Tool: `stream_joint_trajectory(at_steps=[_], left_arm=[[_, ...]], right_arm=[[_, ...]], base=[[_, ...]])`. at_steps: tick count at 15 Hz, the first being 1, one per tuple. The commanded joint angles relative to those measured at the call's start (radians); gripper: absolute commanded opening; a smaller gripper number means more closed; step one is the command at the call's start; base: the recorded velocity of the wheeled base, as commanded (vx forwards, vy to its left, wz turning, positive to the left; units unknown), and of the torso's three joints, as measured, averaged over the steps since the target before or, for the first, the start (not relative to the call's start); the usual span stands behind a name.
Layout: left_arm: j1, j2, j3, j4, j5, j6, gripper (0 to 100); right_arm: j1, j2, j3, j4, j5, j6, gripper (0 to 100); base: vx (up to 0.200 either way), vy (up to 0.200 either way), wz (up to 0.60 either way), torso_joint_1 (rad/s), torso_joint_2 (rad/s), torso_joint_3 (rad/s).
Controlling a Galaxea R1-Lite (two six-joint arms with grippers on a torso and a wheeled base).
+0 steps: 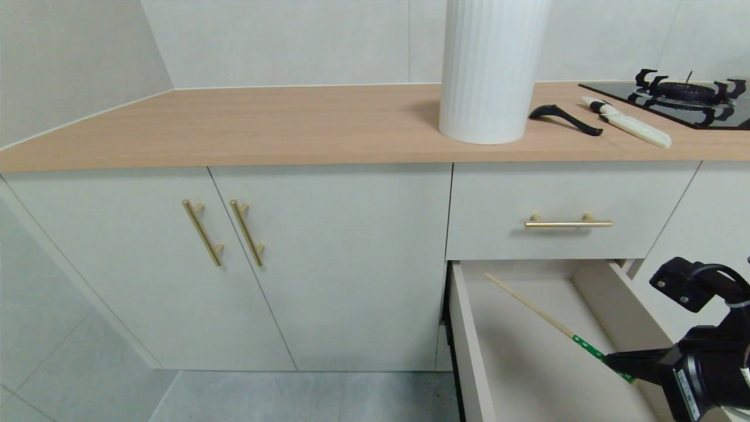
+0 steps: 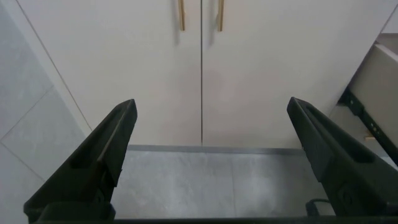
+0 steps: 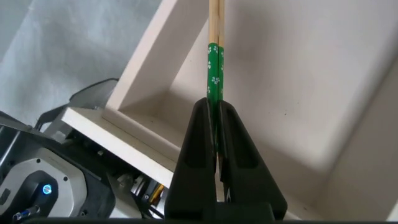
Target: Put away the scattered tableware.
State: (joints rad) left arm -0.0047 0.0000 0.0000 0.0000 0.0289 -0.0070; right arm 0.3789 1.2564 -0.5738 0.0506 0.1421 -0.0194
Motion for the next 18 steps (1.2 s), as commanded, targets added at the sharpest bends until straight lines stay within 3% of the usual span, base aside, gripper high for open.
stream_joint_trajectory(at_steps=[1, 6, 10, 18], left_arm=[[0.0, 0.0, 0.0, 0.0, 0.0, -0.001, 100], [0.0, 0.0, 0.0, 0.0, 0.0, -0.001, 100], [0.0, 0.0, 0.0, 0.0, 0.0, 0.001, 100], [0.0, 0.0, 0.0, 0.0, 0.0, -0.001, 100]], right_arm=[[0.0, 0.026, -0.001, 0.0, -0.001, 0.001, 0], [-0.022, 0.236, -0.006, -0.081, -0.007, 0.053, 0], [-0.046, 0.459, -0.015, -0.31, -0.021, 0.219, 0], [-0.038, 0.813, 0.032, -0.701, -0.121, 0.283, 0]], base=[[0.0, 0.0, 0.0, 0.0, 0.0, 0.0], [0.0, 0.0, 0.0, 0.0, 0.0, 0.0], [0.0, 0.0, 0.0, 0.0, 0.0, 0.0], [0.0, 0.0, 0.0, 0.0, 0.0, 0.0]])
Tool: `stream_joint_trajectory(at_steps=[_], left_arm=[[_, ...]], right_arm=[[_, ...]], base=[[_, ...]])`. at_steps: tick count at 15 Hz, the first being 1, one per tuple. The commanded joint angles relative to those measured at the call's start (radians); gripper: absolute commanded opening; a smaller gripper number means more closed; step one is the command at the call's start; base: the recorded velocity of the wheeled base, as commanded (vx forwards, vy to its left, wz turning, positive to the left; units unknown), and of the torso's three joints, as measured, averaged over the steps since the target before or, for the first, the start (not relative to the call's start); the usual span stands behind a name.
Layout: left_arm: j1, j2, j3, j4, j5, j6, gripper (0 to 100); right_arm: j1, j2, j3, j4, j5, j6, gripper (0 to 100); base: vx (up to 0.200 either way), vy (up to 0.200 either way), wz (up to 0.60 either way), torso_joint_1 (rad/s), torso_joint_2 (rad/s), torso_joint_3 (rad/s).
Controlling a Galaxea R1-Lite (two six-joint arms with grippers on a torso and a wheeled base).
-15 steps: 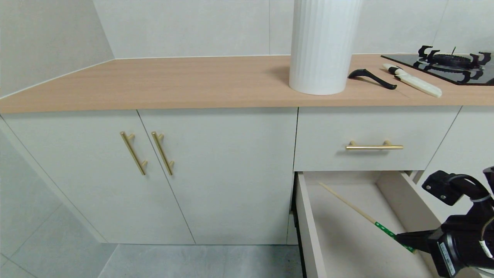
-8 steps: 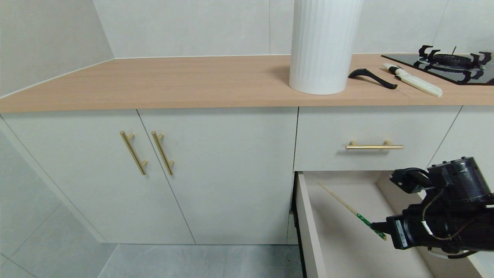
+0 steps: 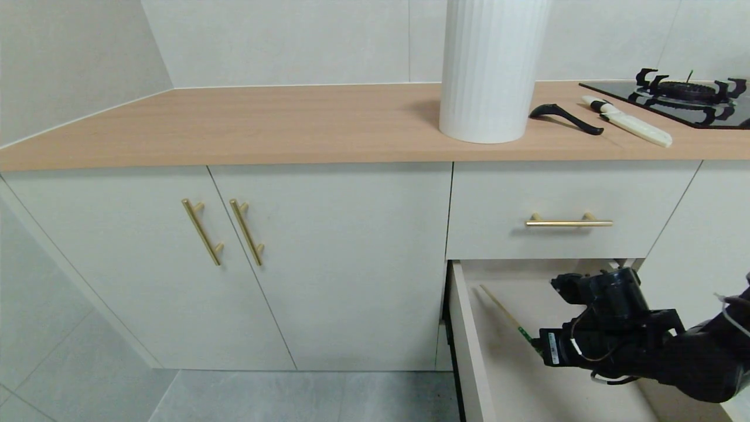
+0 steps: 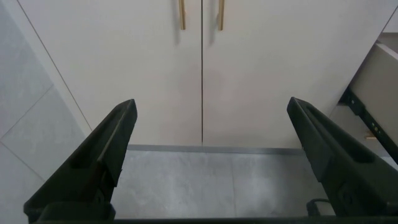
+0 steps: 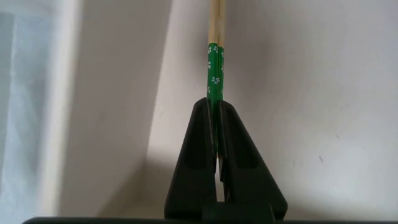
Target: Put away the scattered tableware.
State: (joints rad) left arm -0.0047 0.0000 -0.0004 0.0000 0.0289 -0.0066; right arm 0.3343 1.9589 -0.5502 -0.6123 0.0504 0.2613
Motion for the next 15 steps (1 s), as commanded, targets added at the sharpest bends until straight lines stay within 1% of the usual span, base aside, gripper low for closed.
stream_joint_trajectory(at_steps=[1, 2, 7, 15], left_arm=[[0.0, 0.0, 0.0, 0.0, 0.0, -0.001, 100], [0.0, 0.0, 0.0, 0.0, 0.0, -0.001, 100], [0.0, 0.0, 0.0, 0.0, 0.0, -0.001, 100], [0.0, 0.0, 0.0, 0.0, 0.0, -0.001, 100]], right_arm=[[0.009, 0.136, 0.009, -0.061, -0.05, 0.003, 0], [0.012, 0.184, 0.01, -0.106, -0.078, 0.004, 0], [0.029, 0.305, 0.01, -0.213, -0.142, 0.01, 0], [0.029, 0.311, 0.009, -0.222, -0.144, 0.019, 0]], base=[[0.0, 0.0, 0.0, 0.0, 0.0, 0.0], [0.0, 0.0, 0.0, 0.0, 0.0, 0.0], [0.0, 0.0, 0.0, 0.0, 0.0, 0.0], [0.0, 0.0, 0.0, 0.0, 0.0, 0.0]])
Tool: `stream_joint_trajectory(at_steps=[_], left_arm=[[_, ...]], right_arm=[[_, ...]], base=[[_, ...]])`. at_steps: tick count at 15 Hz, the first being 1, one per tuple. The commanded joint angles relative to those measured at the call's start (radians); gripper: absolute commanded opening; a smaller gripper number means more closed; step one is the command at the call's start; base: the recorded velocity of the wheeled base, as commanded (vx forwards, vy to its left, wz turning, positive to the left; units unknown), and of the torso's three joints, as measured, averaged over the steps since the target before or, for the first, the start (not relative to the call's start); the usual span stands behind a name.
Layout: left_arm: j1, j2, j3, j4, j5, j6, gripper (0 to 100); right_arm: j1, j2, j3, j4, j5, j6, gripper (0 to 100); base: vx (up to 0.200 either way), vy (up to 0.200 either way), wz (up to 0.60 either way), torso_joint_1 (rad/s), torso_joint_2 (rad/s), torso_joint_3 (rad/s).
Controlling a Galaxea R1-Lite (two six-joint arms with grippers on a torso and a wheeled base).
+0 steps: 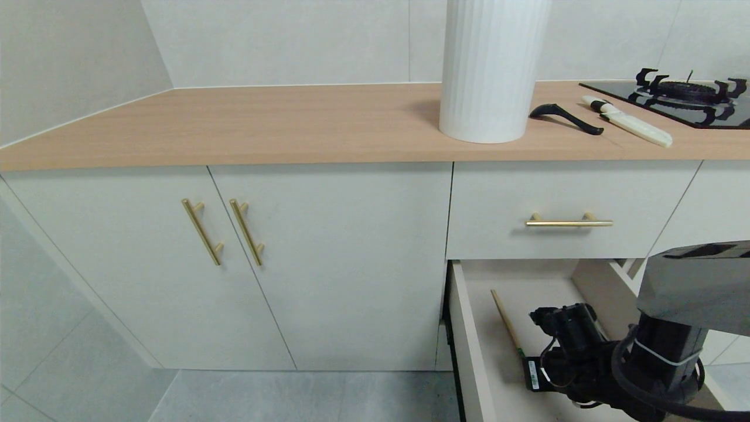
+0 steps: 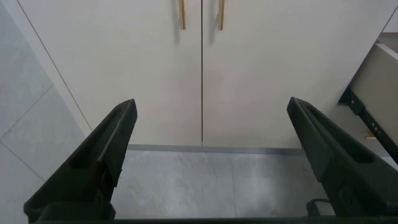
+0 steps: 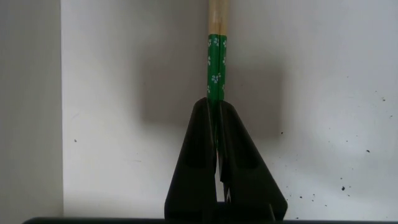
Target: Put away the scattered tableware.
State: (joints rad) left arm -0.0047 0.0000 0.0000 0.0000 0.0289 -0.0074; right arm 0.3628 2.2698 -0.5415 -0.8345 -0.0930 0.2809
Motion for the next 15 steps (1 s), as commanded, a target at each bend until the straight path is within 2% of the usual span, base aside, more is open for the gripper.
stream_joint_trajectory(at_steps=[1, 2, 3, 10, 15], left_arm=[[0.0, 0.0, 0.0, 0.0, 0.0, 0.0, 100], [0.0, 0.0, 0.0, 0.0, 0.0, 0.0, 100], [0.0, 0.0, 0.0, 0.0, 0.0, 0.001, 100], [0.0, 0.0, 0.0, 0.0, 0.0, 0.0, 100], [0.0, 0.0, 0.0, 0.0, 0.0, 0.0, 100]], right_arm=[[0.001, 0.001, 0.0, 0.0, 0.001, 0.0, 0], [0.001, 0.001, 0.0, 0.0, 0.001, 0.0, 0], [0.001, 0.001, 0.0, 0.0, -0.001, 0.0, 100], [0.001, -0.015, 0.009, 0.0, -0.001, 0.0, 100], [-0.001, -0.292, 0.098, 0.005, -0.001, -0.023, 100]], base=[[0.0, 0.0, 0.0, 0.0, 0.0, 0.0], [0.0, 0.0, 0.0, 0.0, 0.0, 0.0], [0.0, 0.0, 0.0, 0.0, 0.0, 0.0], [0.0, 0.0, 0.0, 0.0, 0.0, 0.0], [0.0, 0.0, 0.0, 0.0, 0.0, 0.0]])
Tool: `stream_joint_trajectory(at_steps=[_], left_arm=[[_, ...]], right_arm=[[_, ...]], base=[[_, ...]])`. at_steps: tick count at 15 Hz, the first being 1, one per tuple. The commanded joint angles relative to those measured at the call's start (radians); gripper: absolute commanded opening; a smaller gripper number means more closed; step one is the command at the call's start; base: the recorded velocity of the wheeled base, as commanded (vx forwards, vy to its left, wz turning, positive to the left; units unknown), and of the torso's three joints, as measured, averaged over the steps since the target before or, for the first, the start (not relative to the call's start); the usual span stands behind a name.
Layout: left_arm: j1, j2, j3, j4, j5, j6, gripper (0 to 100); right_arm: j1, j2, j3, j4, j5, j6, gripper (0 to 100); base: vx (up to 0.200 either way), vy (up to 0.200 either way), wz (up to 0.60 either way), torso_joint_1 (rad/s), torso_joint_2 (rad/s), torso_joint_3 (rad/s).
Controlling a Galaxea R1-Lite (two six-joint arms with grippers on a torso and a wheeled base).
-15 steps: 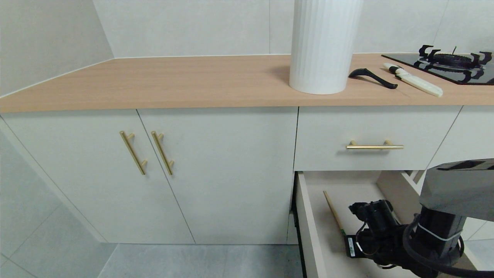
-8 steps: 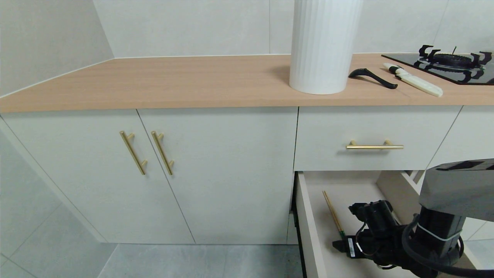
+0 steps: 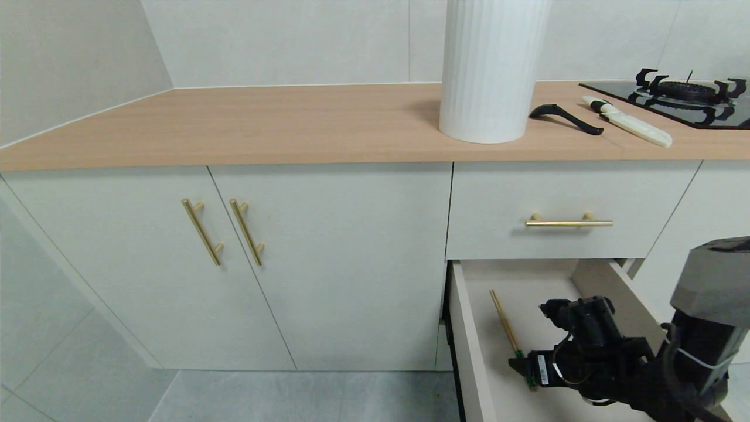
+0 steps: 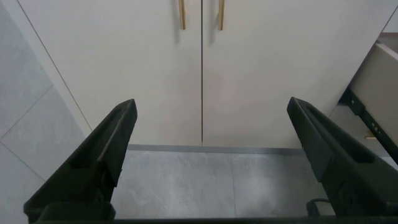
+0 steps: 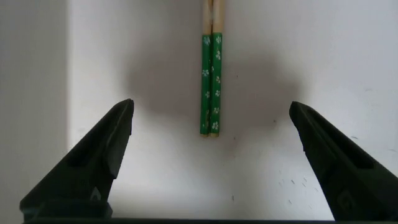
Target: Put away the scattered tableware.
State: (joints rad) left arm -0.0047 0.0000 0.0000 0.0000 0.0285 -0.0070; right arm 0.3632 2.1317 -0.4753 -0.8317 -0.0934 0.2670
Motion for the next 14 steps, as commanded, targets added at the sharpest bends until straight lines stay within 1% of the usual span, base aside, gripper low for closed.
stream_joint_trajectory(at_steps=[1, 3, 4, 5, 6, 8, 9, 12, 14], left_arm=[[0.0, 0.0, 0.0, 0.0, 0.001, 0.001, 100], [0.0, 0.0, 0.0, 0.0, 0.001, -0.001, 100], [0.0, 0.0, 0.0, 0.0, 0.001, -0.001, 100], [0.0, 0.0, 0.0, 0.0, 0.001, -0.001, 100], [0.0, 0.0, 0.0, 0.0, 0.001, 0.001, 100], [0.0, 0.0, 0.0, 0.0, 0.001, -0.001, 100], [0.0, 0.0, 0.0, 0.0, 0.001, -0.001, 100], [0.0, 0.0, 0.0, 0.0, 0.001, -0.001, 100], [0.0, 0.0, 0.0, 0.0, 0.001, -0.001, 100]], right_arm=[[-0.006, -0.21, 0.038, 0.005, -0.009, -0.025, 100], [-0.006, -0.283, 0.047, 0.003, -0.034, -0.042, 100], [-0.006, -0.283, 0.047, 0.003, -0.034, -0.042, 100], [-0.012, -0.366, 0.049, 0.005, -0.058, -0.069, 100], [-0.021, -0.398, 0.049, 0.005, -0.066, -0.091, 100], [-0.041, -0.49, 0.063, 0.005, -0.071, -0.147, 100], [-0.044, -0.578, 0.064, 0.006, -0.071, -0.178, 100], [-0.046, -0.717, 0.041, 0.075, -0.062, -0.19, 100], [-0.059, -0.745, 0.029, 0.105, -0.058, -0.19, 100]], base=[[0.0, 0.0, 0.0, 0.0, 0.0, 0.0], [0.0, 0.0, 0.0, 0.0, 0.0, 0.0], [0.0, 0.0, 0.0, 0.0, 0.0, 0.0], [0.0, 0.0, 0.0, 0.0, 0.0, 0.0], [0.0, 0.0, 0.0, 0.0, 0.0, 0.0], [0.0, 0.0, 0.0, 0.0, 0.0, 0.0], [0.0, 0.0, 0.0, 0.0, 0.0, 0.0], [0.0, 0.0, 0.0, 0.0, 0.0, 0.0], [0.0, 0.0, 0.0, 0.0, 0.0, 0.0]])
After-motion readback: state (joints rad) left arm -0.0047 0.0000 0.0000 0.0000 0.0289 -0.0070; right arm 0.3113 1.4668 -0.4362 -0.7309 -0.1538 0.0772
